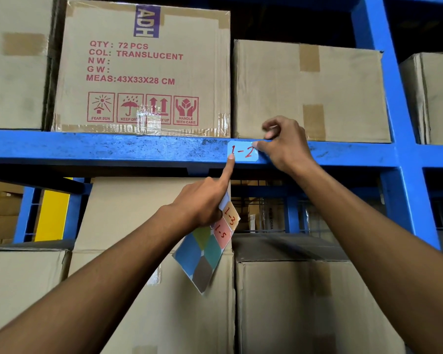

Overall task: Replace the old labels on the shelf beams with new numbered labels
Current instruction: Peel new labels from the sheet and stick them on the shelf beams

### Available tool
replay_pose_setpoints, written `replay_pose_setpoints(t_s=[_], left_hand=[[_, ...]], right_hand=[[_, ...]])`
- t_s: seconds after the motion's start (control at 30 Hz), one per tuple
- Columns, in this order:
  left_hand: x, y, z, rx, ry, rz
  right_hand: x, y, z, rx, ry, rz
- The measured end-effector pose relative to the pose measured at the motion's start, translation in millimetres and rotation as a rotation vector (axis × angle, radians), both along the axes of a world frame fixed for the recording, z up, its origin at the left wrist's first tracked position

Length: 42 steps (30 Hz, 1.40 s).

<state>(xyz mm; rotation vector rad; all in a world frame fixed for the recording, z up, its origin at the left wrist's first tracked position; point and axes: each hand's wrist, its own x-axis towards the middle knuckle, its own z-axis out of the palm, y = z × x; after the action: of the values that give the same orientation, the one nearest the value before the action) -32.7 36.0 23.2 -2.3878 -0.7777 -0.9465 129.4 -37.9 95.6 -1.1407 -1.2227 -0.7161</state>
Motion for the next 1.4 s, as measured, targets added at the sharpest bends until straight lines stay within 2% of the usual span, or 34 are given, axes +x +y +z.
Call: replay_pose_setpoints(t_s=[0.07, 0.13, 0.2, 0.27, 0.33, 0.47, 0.57, 0.67, 0.8, 0.97, 1.3, 1.4], left_hand=[[-1.4, 0.1, 1.0, 0.004, -0.002, 0.008], [-3.6, 0.3, 3.2, 0.006, -0.008, 0.020], [-4.5, 0.1, 5.4, 0.011, -0.007, 0.032], [-4.7, 0.1, 6.1, 0.007, 0.000, 0.033], [-6.4, -0.5, 6.3, -0.007, -0.001, 0.019], [-10.4, -2.4, 8.4, -0.090, -0.023, -0.045], [-11.4, -5.8, 17.4, -0.170, -0.070, -0.110], [-13.1, -6.8, 31.4, -0.196, -0.080, -0.092], [-13.4, -8.2, 35.4, -0.119, 0.000, 0.064], [-8.6, -9.2, 30.9, 0.085, 0.029, 0.212], [-14.1, -21.5, 22.7, -0.031, 0.011, 0.174], [-18.7, -24.7, 15.4, -0.096, -0.022, 0.120]], right_hand=[[-1.0, -2.0, -11.3, 0.083, -0.061, -0.103], [-3.4, 0.1, -30.1, 0.089, -0.288, -0.222], [-3.5, 4.5, -48.2, -0.044, -0.543, -0.349], [3.9, 7.9, -60.1, -0.164, -0.651, -0.497], [16.5, 4.2, -65.9, -0.189, -0.601, -0.562], [26.9, -5.3, -71.1, -0.137, -0.453, -0.437], [10.7, -4.1, -59.6, -0.089, -0.460, -0.376], [1.8, 0.9, -47.9, -0.175, -0.490, -0.419], [6.1, 2.9, -50.9, -0.263, -0.457, -0.457], [4.8, 2.4, -59.8, -0.231, -0.354, -0.456], [-19.5, 10.8, -50.5, -0.278, -0.594, -0.553], [-19.5, 10.4, -56.7, -0.274, -0.513, -0.471]])
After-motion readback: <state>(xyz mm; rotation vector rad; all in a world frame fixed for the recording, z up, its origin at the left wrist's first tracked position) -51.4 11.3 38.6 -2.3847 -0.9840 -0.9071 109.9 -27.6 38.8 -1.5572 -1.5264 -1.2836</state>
